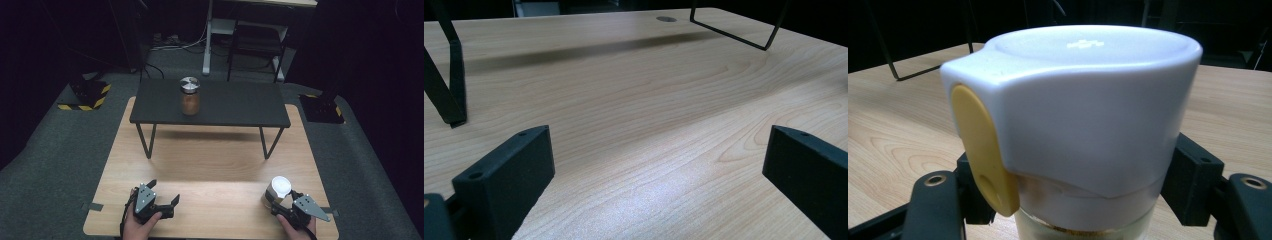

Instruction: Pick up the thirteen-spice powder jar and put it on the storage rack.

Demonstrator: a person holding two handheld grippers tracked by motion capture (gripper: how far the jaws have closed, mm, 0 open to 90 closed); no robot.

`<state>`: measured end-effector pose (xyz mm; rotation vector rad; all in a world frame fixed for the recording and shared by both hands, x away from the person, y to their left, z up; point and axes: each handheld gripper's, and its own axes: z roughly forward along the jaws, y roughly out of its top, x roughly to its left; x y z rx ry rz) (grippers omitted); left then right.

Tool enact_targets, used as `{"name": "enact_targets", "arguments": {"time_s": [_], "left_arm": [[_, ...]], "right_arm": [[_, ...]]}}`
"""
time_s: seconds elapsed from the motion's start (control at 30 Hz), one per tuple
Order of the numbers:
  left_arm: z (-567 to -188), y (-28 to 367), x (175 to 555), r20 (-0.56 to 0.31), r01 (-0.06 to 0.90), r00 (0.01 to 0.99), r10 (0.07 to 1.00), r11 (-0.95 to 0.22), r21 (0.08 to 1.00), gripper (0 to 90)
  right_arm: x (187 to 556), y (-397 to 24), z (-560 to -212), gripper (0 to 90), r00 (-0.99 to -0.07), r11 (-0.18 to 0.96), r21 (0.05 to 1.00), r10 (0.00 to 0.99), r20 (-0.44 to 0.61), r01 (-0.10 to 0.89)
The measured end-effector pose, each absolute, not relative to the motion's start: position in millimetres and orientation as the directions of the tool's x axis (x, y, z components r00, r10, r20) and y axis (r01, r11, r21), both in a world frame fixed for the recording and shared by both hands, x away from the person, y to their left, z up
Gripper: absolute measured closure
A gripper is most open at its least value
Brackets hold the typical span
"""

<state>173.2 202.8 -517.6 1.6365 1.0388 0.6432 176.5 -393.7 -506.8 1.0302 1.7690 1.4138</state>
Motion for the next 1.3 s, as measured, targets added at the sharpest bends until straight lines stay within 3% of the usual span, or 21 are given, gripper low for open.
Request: {"name": "enact_targets", "arguments": {"time_s": [0.6, 1.3], "left_arm": [[-517.7, 203.9, 172.7, -0.088, 0.312, 0.481, 0.872, -0.076, 0.947, 0.5], [-516.3, 202.1, 172.0, -0.085, 0.319, 0.476, 0.876, -0.082, 0.944, 0.5]], "right_arm": [[173.5, -383.1, -494.7, 30.3, -0.499, 0.128, 0.977, 0.866, -0.026, 0.172], [196.9, -359.5, -446.0, 30.3, -0.542, 0.131, 0.982, 0.839, -0.036, 0.137]]}}
